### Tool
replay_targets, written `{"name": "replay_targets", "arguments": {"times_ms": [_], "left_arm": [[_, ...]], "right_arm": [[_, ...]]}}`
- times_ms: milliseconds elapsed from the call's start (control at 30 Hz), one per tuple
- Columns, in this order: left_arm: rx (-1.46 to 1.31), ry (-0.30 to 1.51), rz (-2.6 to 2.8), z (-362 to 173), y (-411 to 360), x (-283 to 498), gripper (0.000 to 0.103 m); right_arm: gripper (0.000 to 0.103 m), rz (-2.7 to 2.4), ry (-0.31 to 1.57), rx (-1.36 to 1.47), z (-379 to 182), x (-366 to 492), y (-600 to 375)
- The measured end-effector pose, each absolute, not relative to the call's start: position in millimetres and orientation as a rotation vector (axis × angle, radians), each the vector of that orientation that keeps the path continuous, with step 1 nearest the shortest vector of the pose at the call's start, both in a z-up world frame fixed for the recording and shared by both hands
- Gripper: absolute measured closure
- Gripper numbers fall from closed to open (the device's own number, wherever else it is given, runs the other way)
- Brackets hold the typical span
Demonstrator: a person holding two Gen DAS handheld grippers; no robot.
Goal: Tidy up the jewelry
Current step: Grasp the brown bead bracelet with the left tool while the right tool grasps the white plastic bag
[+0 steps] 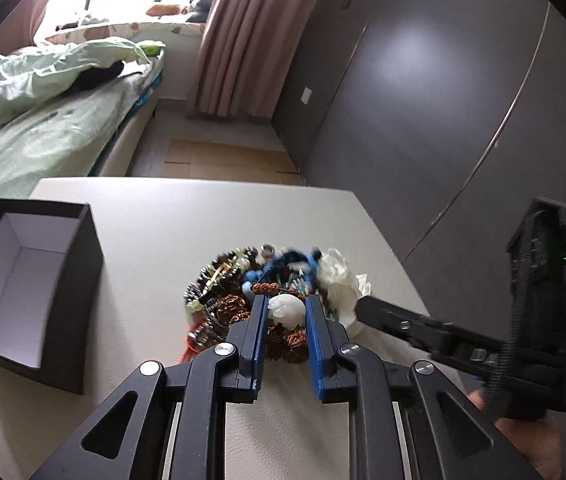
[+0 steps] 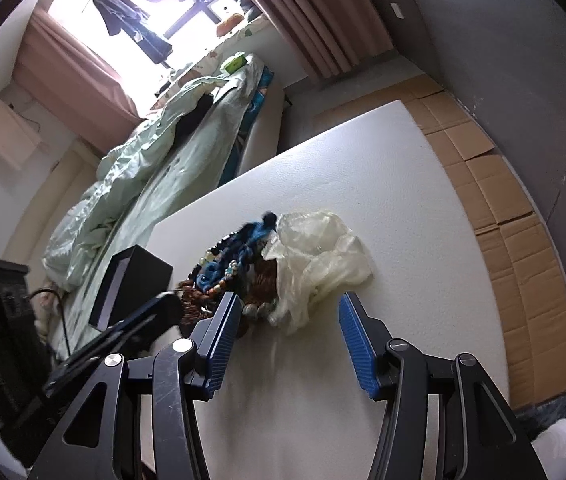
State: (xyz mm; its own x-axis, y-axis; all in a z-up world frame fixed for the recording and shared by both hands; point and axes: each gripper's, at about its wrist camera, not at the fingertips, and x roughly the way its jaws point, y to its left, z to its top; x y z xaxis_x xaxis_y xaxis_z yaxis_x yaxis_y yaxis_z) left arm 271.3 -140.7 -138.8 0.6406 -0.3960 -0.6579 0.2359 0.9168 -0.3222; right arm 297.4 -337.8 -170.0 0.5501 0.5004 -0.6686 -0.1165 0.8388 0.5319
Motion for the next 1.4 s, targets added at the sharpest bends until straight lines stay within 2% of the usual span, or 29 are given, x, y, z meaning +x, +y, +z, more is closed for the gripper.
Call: {"name": "replay_targets", "arguments": {"times_ms": [200,233,267,333,400,1033,1400], "left_arm": [[-0.235,0.762,-0.363,-119,-132,264,0.083],[-0.236,0.756,-0.365,-116,-130,263,0.083],[-0.235,0.75,-0.366,-112,-129,262,0.083],[-0.235,0.734,-0.37,-102,-126,262,0.083],[-0.238,0.718,-0.376,-92,-123,258,0.083],[-0.23,0.541,-0.319,-19,-62,222,0.083],[-0.24,0.506,-0.215,-7,-4,209,0.083]], "right_arm": [[0.05,0.363,0.964,0.429,-175,311,-325],[0.057,0.354,0.975,0.422,-177,314,-325],[0.073,0.345,0.995,0.416,-179,318,-323],[0.095,0.331,1.024,0.433,-183,322,-325],[0.098,0.33,1.015,0.473,-180,319,-331],[0.099,0.593,0.779,0.566,-118,284,-295],[0.099,0.751,0.73,0.603,-107,291,-234]]}}
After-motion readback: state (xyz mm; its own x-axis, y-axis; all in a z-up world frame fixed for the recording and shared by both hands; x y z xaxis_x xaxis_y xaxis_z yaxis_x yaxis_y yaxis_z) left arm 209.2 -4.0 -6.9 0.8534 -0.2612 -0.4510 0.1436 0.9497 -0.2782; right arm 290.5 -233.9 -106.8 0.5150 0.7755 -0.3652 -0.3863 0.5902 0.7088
